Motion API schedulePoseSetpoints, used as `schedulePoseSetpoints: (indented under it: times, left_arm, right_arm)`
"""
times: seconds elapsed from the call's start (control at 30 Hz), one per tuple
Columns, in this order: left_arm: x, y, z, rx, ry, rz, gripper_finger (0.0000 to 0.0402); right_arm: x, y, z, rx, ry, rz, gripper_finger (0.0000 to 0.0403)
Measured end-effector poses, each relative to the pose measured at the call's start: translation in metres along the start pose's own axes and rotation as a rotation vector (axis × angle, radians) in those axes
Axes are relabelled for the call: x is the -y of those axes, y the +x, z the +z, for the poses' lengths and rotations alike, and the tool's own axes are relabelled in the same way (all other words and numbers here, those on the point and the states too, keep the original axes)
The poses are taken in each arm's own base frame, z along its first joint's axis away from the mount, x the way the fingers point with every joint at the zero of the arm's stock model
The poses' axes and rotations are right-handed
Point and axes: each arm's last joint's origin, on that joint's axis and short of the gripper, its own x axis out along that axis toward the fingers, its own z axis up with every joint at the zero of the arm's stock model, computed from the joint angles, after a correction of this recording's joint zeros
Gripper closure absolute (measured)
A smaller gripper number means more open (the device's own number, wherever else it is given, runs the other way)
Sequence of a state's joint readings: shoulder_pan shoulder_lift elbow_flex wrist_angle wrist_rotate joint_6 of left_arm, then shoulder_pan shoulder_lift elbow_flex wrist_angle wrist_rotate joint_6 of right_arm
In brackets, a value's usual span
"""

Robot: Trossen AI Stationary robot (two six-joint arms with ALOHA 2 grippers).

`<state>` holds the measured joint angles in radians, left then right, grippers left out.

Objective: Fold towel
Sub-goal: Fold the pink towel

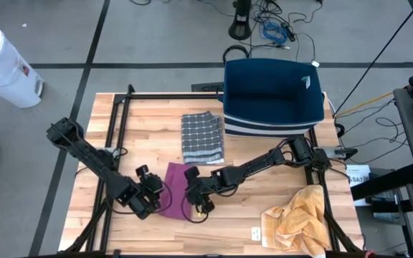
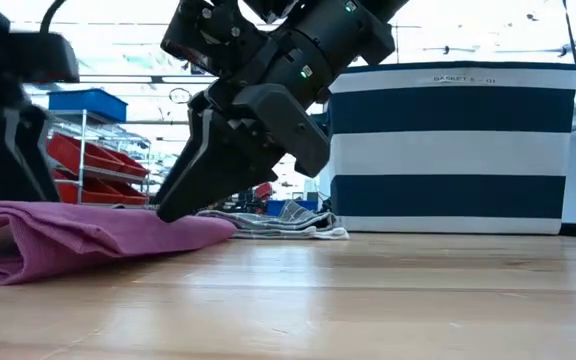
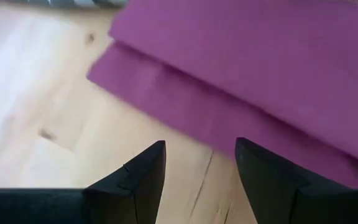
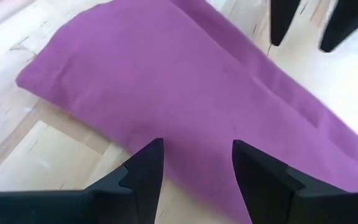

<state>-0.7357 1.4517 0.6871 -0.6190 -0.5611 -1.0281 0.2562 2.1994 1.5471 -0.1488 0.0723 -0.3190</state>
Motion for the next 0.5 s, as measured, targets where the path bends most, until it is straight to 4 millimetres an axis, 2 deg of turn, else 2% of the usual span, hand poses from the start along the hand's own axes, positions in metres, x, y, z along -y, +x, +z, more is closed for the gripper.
schedulePoseSetpoints:
  times: [0.23, 0.5]
  left_arm:
    - [-0.011, 0.023, -0.014, 0.027, -0.072, -0.035, 0.0200]
    - [-0.015, 0.040, -0.009, 0.087, -0.102, -0.155, 0.0200]
  right_arm:
    - [-0.006, 0.000, -0.003, -0.045, 0.020, 0.020, 0.0225]
    - [-0.019, -0.002, -0.010, -0.142, 0.013, 0.061, 0.0225]
